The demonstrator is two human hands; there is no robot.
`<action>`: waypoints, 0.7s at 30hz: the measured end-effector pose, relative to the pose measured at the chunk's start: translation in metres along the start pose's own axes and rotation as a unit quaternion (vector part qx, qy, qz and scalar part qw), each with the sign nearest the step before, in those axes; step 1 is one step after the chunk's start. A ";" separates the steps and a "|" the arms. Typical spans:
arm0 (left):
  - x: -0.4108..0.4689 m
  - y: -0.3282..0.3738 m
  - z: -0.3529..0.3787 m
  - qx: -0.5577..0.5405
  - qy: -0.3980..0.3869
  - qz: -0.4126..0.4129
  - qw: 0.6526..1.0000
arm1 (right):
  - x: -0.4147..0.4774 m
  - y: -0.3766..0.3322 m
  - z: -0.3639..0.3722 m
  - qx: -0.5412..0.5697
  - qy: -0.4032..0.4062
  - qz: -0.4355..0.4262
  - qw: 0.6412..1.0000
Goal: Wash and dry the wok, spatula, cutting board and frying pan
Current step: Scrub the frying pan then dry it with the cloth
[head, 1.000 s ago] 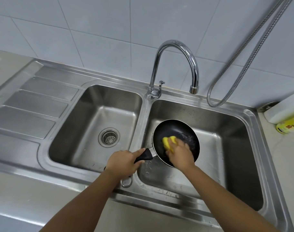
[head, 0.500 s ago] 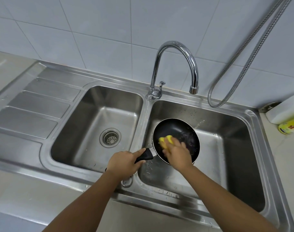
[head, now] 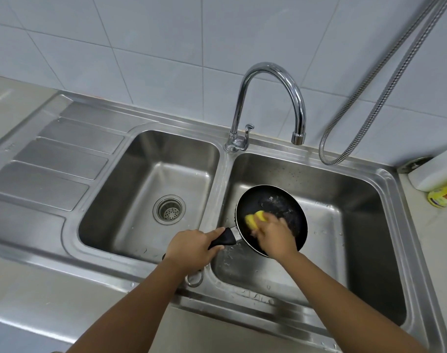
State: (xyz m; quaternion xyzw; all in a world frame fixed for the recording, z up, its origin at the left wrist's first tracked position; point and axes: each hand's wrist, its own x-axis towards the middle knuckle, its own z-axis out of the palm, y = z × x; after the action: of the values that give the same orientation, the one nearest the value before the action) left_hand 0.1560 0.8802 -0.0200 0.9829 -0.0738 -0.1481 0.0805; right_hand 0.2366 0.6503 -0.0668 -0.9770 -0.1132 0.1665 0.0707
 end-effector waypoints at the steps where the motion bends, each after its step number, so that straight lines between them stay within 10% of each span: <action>1: 0.000 -0.001 0.000 0.002 0.003 0.000 1.000 | -0.001 0.002 0.002 0.013 -0.007 -0.037 0.999; 5: -0.001 0.001 0.001 -0.004 0.007 -0.002 1.000 | 0.004 0.016 -0.002 0.037 0.018 0.070 0.997; 9: 0.000 0.001 0.000 -0.004 0.006 -0.003 1.000 | 0.000 0.006 0.007 0.051 -0.002 -0.043 0.998; 13: -0.001 0.002 0.001 -0.012 0.010 -0.006 1.000 | 0.007 0.009 0.002 0.078 0.036 0.086 0.993; 17: 0.000 0.000 0.001 -0.018 0.011 -0.006 1.000 | 0.006 -0.006 0.005 0.085 0.020 -0.023 0.996; 21: -0.001 0.002 0.001 -0.019 0.009 -0.008 1.000 | 0.026 -0.004 -0.004 0.114 0.080 0.142 0.980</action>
State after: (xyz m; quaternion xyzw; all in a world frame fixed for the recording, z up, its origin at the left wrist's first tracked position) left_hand 0.1547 0.8785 -0.0201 0.9830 -0.0620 -0.1415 0.0989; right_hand 0.2611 0.6599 -0.0710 -0.9787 0.0524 0.1083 0.1665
